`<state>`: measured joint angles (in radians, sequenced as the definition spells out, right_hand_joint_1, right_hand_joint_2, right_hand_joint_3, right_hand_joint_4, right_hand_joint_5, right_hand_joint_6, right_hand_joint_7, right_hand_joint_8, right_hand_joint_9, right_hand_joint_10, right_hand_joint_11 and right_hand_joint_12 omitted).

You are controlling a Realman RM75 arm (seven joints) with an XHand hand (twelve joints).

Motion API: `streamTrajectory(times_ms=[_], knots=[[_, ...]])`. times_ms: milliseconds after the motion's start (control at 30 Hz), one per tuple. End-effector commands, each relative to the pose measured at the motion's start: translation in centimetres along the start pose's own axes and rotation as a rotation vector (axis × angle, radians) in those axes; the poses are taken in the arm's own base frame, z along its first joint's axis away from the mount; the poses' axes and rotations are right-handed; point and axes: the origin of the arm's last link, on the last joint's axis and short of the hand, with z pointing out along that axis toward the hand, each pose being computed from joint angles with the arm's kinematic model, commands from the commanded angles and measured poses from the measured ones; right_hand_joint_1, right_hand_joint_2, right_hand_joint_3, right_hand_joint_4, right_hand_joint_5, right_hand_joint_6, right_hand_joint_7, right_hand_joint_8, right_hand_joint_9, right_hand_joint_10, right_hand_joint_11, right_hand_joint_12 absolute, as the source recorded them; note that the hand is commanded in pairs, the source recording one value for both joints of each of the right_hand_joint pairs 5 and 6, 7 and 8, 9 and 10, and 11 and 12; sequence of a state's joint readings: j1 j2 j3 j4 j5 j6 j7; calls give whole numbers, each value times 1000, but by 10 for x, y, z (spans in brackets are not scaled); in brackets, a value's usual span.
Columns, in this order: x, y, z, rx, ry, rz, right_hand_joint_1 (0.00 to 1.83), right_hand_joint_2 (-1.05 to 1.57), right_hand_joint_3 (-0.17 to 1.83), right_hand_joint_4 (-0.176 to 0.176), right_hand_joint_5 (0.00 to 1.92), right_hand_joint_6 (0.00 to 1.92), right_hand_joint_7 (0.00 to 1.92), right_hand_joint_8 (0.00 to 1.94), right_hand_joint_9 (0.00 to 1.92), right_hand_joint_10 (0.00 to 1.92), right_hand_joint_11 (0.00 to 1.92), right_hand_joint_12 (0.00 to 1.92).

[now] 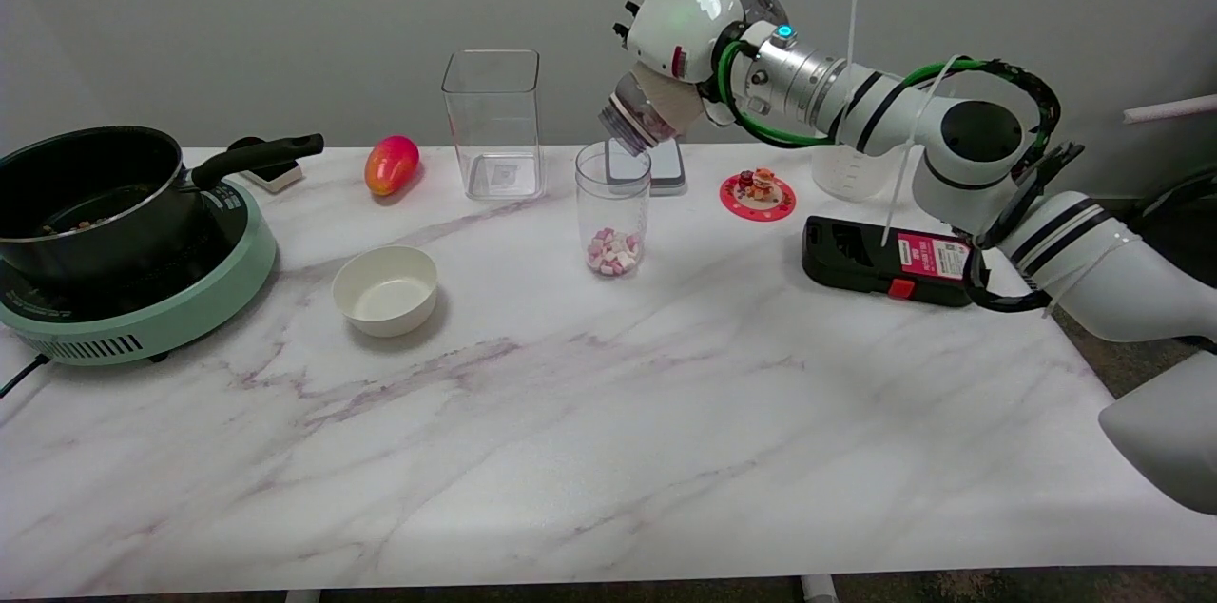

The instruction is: Pour the contents of the bottle into the measuring cup.

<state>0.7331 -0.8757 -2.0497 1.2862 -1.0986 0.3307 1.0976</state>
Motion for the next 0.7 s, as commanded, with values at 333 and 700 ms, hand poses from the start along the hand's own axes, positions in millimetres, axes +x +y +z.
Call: streamTrajectory(times_ms=[333,700], knots=[[12,9,13,49,16,-69,1509,449,1192,0,1506,1506,1527,1527,1355,1355,1144,1144],[15,6,12,74,7,-93,1507,540,1101,0,1532,1532,1546,1546,1365,1365,1156,1156]])
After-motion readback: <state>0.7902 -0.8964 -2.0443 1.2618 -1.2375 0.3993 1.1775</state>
